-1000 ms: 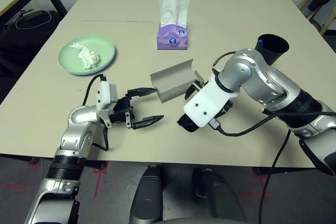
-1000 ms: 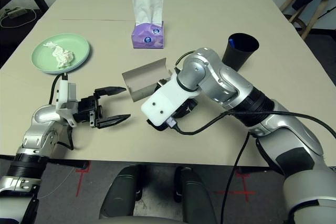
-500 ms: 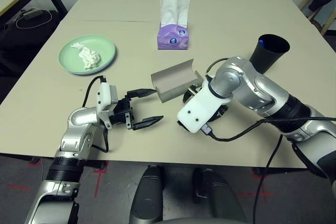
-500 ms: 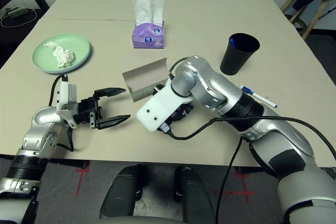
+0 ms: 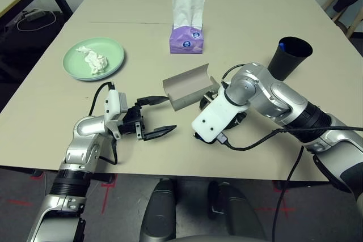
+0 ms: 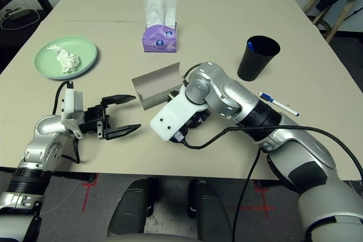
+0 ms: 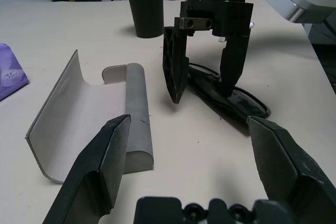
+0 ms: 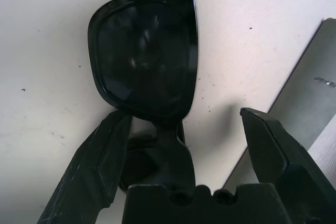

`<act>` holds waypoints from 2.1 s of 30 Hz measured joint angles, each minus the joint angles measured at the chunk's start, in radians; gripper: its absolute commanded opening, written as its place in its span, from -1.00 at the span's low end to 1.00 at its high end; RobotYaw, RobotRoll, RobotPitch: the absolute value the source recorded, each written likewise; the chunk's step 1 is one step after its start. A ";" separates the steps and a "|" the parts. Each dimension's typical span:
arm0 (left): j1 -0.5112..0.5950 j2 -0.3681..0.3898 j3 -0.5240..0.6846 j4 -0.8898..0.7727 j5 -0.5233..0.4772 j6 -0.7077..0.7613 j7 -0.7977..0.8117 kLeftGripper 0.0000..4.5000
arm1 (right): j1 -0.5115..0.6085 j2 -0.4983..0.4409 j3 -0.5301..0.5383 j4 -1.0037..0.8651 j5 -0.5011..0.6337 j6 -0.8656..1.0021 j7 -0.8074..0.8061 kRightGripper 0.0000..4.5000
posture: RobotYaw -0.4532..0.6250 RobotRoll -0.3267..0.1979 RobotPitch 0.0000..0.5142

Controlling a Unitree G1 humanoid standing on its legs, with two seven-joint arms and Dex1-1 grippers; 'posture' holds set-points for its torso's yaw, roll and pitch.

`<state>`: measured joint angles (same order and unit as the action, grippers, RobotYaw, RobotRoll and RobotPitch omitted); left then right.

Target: Organize and tidy the items on the table.

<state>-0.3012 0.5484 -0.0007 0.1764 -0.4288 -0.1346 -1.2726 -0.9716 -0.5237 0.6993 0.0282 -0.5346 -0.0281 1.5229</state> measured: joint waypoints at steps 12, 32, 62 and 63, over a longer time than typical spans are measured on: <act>0.000 0.000 0.000 0.032 0.002 -0.021 -0.001 0.99 | -0.028 0.005 -0.002 0.003 0.006 -0.063 0.003 1.00 | 0.32 0.25 -0.38; -0.004 -0.001 -0.010 0.035 0.004 -0.028 0.002 0.99 | -0.023 -0.008 -0.006 -0.025 0.016 0.032 0.043 1.00 | 0.29 0.25 -0.42; -0.027 0.003 -0.017 0.000 0.005 0.006 0.020 1.00 | -0.205 -0.051 -0.071 0.019 0.155 0.048 0.075 -0.82 | 0.27 0.25 -0.48; -0.027 0.003 -0.017 0.000 0.004 0.007 0.026 1.00 | -0.218 -0.043 -0.075 0.042 0.154 0.044 0.066 -0.82 | 0.27 0.25 -0.48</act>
<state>-0.3281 0.5517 -0.0173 0.1765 -0.4244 -0.1276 -1.2464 -1.1893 -0.5667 0.6241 0.0705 -0.3803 0.0156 1.5886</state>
